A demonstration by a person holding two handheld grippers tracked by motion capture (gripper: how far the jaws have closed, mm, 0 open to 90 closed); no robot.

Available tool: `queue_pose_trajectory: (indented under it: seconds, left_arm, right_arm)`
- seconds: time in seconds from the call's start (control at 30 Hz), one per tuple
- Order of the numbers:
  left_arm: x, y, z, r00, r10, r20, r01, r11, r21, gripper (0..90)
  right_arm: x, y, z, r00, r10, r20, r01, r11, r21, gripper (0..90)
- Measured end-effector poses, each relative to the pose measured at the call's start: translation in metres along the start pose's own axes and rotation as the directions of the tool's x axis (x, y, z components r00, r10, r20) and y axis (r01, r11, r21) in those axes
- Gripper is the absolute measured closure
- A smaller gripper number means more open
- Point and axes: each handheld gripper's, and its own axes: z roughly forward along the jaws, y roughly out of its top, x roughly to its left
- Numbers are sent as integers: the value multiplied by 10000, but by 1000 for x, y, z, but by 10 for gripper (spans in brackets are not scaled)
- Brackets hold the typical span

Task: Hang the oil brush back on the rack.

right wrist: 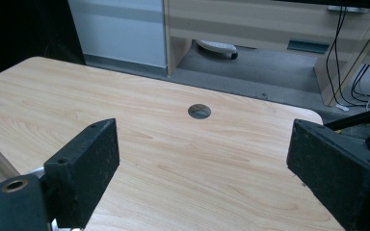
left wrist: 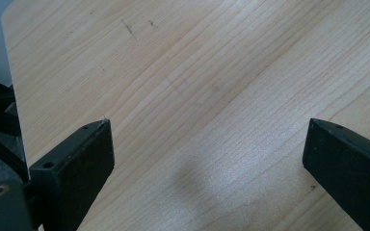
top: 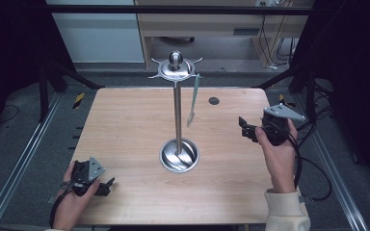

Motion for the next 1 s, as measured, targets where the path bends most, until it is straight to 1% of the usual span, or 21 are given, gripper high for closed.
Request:
queue_pose_trajectory:
  seconds: [0.2,0.37,0.47,0.57,0.63,0.77,0.8,0.93,1.0]
  left_arm:
    - [0,0,0,10000,-9,-8,9,10000,-16,36]
    - [0,0,0,10000,-17,-24,17,10000,-19,36]
    - [0,0,0,10000,-12,-6,12,10000,-4,36]
    - [0,0,-1,10000,-7,-21,7,10000,-23,36]
    - [1,0,-1,10000,-22,-21,22,10000,-30,36]
    - [1,0,-1,10000,-20,-15,20,10000,-31,36]
    - [0,0,-1,10000,-19,-18,19,10000,-33,36]
    - [0,0,-1,10000,-11,-23,11,10000,-33,36]
    - [0,0,-1,10000,-15,-20,15,10000,-42,36]
  right_arm:
    - [1,-3,3,9999,-107,-34,107,9999,94,116]
    - [2,-11,10,9999,-106,-68,109,9991,418,115]
    - [2,-13,12,9999,-132,-81,136,9987,500,116]
    - [4,-15,15,9995,-287,-97,293,9974,662,116]
    - [4,-16,16,9996,-265,-118,272,9974,666,116]
    - [4,-21,20,9992,-381,-109,390,9950,923,115]
    - [4,-22,21,9994,-307,-131,318,9949,958,116]
    - [4,-29,27,9994,-308,-160,326,9914,1267,114]
    - [4,-30,28,9994,-292,-187,314,9911,1296,114]
